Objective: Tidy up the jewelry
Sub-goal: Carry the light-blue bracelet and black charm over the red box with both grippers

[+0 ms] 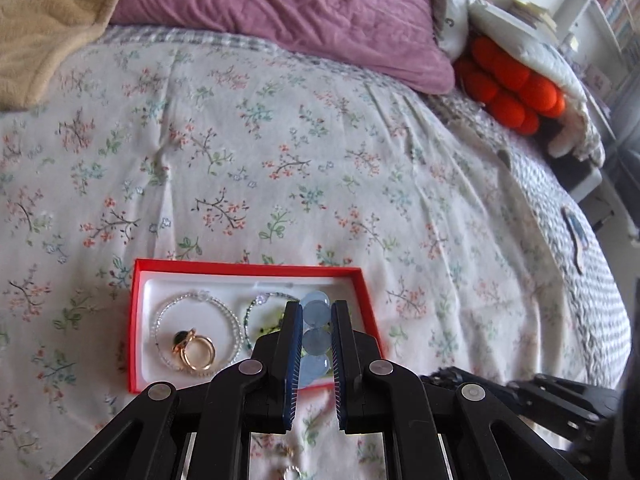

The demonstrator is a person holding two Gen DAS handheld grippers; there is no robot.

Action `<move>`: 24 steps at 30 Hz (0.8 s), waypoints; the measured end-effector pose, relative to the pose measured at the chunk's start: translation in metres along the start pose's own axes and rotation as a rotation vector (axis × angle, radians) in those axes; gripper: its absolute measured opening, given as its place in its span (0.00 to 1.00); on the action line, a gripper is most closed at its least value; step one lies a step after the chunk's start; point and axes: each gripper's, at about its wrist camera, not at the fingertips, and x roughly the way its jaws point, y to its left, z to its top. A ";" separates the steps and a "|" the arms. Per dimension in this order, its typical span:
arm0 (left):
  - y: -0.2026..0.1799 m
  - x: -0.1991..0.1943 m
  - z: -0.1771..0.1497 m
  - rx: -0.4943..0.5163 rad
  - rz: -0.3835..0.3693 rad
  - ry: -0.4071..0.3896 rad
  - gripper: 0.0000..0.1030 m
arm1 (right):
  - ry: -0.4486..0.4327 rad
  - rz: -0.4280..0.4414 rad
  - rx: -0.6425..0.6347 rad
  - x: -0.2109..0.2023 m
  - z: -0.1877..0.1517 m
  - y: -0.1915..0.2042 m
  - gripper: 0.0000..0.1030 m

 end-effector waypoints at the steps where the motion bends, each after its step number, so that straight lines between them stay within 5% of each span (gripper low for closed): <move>1: 0.004 0.005 0.000 -0.007 0.007 0.003 0.08 | -0.005 0.002 0.001 0.001 0.001 -0.001 0.24; 16: 0.043 0.024 -0.006 0.086 0.224 0.019 0.08 | 0.018 0.020 0.016 0.026 0.014 0.001 0.24; 24: 0.057 0.029 -0.014 0.113 0.269 0.024 0.11 | 0.036 0.024 0.020 0.042 0.019 0.003 0.24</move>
